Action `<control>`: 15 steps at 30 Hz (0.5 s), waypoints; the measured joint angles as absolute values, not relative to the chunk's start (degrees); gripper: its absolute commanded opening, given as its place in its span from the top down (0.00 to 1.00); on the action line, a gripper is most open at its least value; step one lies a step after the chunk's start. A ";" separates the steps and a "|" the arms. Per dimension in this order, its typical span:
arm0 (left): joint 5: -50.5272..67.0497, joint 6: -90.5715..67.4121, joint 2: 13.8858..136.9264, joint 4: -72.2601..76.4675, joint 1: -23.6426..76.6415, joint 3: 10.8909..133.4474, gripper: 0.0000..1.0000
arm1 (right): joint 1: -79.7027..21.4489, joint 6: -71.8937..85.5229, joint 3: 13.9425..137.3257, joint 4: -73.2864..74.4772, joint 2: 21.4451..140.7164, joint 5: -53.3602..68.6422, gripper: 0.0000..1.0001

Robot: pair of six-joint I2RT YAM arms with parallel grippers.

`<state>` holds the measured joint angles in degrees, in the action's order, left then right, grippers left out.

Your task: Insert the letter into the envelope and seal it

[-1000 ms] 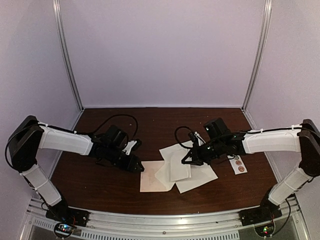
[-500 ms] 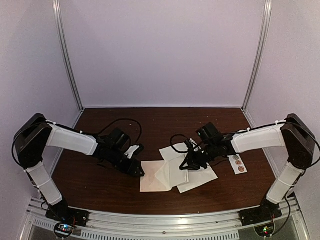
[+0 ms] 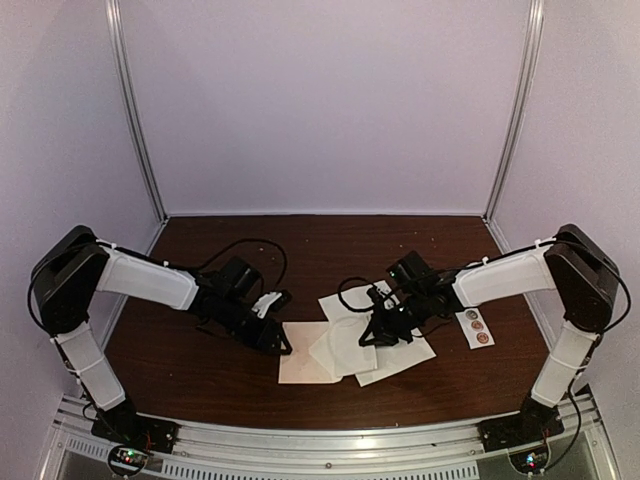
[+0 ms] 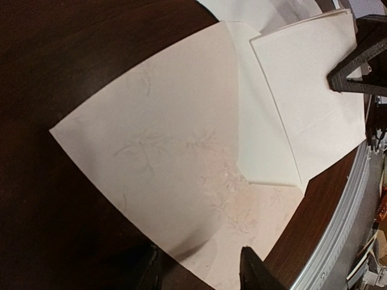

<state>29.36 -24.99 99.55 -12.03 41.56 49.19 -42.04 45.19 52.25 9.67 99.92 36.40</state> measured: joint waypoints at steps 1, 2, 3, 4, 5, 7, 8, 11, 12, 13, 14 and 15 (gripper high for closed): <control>29.63 -24.99 99.63 -11.94 41.56 49.21 0.56 | -42.06 45.19 52.27 9.67 100.07 36.40 1.00; 29.76 -24.97 99.68 -11.88 41.56 49.21 0.56 | -42.11 45.19 52.27 9.69 100.16 36.38 1.00; 29.89 -24.95 99.70 -11.84 41.56 49.21 0.56 | -42.15 45.19 52.31 9.74 100.25 36.38 1.00; 29.95 -24.95 99.72 -11.84 41.56 49.21 0.56 | -42.19 45.19 52.45 9.78 100.31 36.36 1.00; 30.04 -24.95 99.74 -11.81 41.56 49.21 0.56 | -42.28 45.19 52.71 9.89 100.44 36.36 1.00; 30.24 -24.95 99.79 -11.81 41.56 49.21 0.56 | -42.52 45.19 53.34 9.96 100.82 36.34 1.00; 30.30 -24.95 99.81 -11.79 41.56 49.21 0.56 | -42.70 45.19 53.65 9.89 101.08 36.34 1.00; 30.74 -24.95 99.98 -11.62 41.56 49.25 0.56 | -43.18 45.19 54.39 9.89 101.91 36.34 1.00; 30.81 -24.95 100.05 -11.62 41.56 49.30 0.57 | -43.29 45.19 54.50 9.91 102.08 36.32 1.00; 30.87 -24.95 100.07 -11.62 41.56 49.34 0.57 | -43.40 45.19 54.63 9.93 102.30 36.32 1.00; 30.89 -24.95 100.09 -11.62 41.56 49.34 0.57 | -43.44 45.19 54.78 9.98 102.54 36.32 1.00; 30.89 -24.95 100.09 -11.62 41.56 49.34 0.57 | -43.48 45.19 54.94 10.00 102.74 36.32 1.00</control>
